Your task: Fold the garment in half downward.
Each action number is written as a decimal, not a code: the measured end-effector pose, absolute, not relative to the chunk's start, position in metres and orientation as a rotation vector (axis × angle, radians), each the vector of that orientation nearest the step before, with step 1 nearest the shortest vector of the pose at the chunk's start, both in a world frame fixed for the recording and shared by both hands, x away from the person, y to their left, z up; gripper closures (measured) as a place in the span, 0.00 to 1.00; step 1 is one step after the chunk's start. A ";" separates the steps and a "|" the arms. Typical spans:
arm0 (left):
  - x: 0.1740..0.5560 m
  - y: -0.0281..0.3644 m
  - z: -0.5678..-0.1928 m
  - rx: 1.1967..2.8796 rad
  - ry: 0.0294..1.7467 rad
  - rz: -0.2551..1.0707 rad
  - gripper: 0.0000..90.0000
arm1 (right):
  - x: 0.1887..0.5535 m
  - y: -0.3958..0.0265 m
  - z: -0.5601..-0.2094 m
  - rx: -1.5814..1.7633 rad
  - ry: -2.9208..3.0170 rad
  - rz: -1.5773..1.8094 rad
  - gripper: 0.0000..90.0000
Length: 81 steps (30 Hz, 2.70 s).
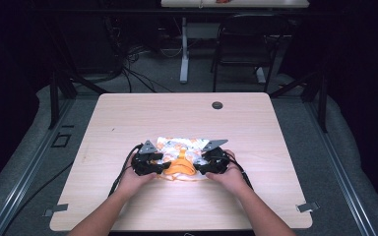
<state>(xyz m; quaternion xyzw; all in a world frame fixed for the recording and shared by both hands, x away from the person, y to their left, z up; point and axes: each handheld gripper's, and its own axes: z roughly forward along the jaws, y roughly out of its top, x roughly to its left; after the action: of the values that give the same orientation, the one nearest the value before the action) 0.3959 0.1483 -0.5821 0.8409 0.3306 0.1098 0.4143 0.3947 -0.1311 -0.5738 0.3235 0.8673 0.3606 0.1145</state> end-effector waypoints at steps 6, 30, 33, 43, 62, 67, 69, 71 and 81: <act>0.397 0.150 -0.580 2.091 0.846 0.257 0.52 | 0.394 -0.131 -0.571 0.968 2.538 1.069 0.46; 0.366 0.165 -0.540 2.062 0.817 0.269 0.50 | 0.355 -0.134 -0.530 0.853 2.481 1.061 0.38; 0.356 0.169 -0.540 2.074 0.808 0.271 0.50 | 0.348 -0.138 -0.528 0.870 2.483 1.080 0.38; 0.338 0.184 -0.553 2.091 0.827 0.272 0.50 | 0.327 -0.153 -0.534 0.884 2.492 1.062 0.38; 0.325 0.201 -0.565 2.108 0.819 0.294 0.51 | 0.313 -0.171 -0.557 0.967 2.447 1.064 0.39; 0.325 0.198 -0.569 2.126 0.806 0.295 0.51 | 0.311 -0.165 -0.561 0.944 2.450 1.059 0.39; 0.325 0.197 -0.570 2.128 0.797 0.296 0.51 | 0.311 -0.163 -0.562 0.937 2.456 1.046 0.39; 0.324 0.196 -0.570 2.122 0.794 0.292 0.51 | 0.311 -0.161 -0.563 0.928 2.454 1.044 0.39; 0.323 0.190 -0.572 2.147 0.775 0.296 0.50 | 0.312 -0.158 -0.569 0.916 2.439 1.011 0.39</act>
<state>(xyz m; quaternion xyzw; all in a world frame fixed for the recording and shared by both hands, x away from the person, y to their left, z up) 0.3230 0.1900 -0.5723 0.8518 0.3074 0.1174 0.4076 0.3115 -0.1580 -0.5687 0.3229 0.8596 0.3563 0.1727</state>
